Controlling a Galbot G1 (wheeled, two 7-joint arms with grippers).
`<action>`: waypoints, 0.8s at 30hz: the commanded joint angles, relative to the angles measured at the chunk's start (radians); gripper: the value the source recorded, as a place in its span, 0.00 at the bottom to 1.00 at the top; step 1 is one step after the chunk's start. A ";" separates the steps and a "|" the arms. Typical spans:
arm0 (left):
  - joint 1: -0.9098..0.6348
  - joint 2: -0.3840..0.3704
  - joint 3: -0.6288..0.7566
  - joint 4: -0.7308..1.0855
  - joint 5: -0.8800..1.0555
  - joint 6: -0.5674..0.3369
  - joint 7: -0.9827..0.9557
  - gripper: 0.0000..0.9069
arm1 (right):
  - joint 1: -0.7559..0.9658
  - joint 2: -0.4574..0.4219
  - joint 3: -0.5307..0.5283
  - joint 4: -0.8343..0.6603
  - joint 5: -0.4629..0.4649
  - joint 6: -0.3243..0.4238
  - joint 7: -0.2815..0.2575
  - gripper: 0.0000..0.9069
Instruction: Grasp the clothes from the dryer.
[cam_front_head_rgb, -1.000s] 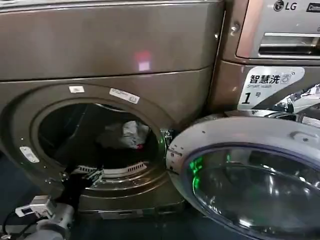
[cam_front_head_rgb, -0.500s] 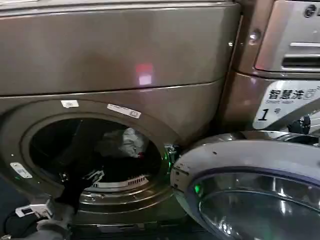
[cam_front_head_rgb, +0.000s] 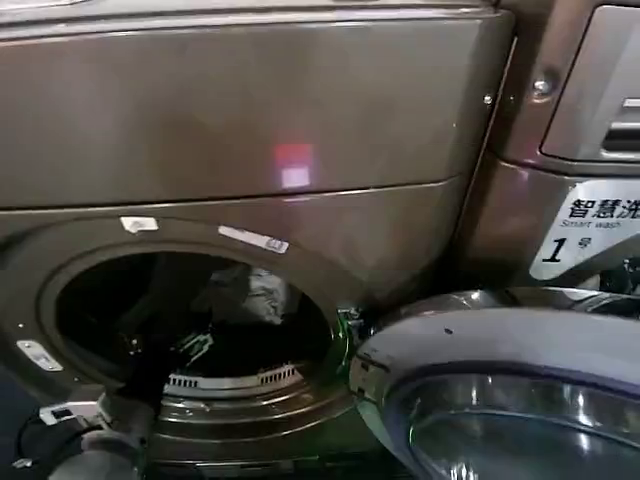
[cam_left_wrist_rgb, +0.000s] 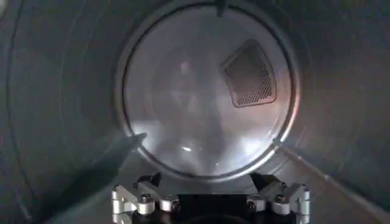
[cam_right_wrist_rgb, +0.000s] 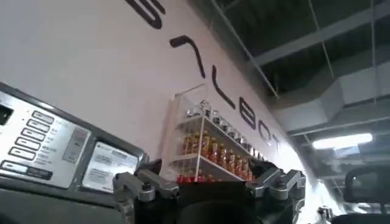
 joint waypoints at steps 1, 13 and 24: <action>-0.368 0.017 0.082 0.404 0.016 -0.063 0.022 1.00 | -0.014 -0.004 0.054 -0.006 -0.004 -0.027 0.004 1.00; -0.710 -0.008 0.181 0.856 0.053 -0.116 0.069 1.00 | -0.033 -0.003 0.099 -0.019 0.014 -0.024 0.000 1.00; -0.967 -0.011 0.293 1.233 0.153 -0.167 0.222 1.00 | -0.029 -0.004 0.103 -0.024 0.016 -0.022 -0.001 1.00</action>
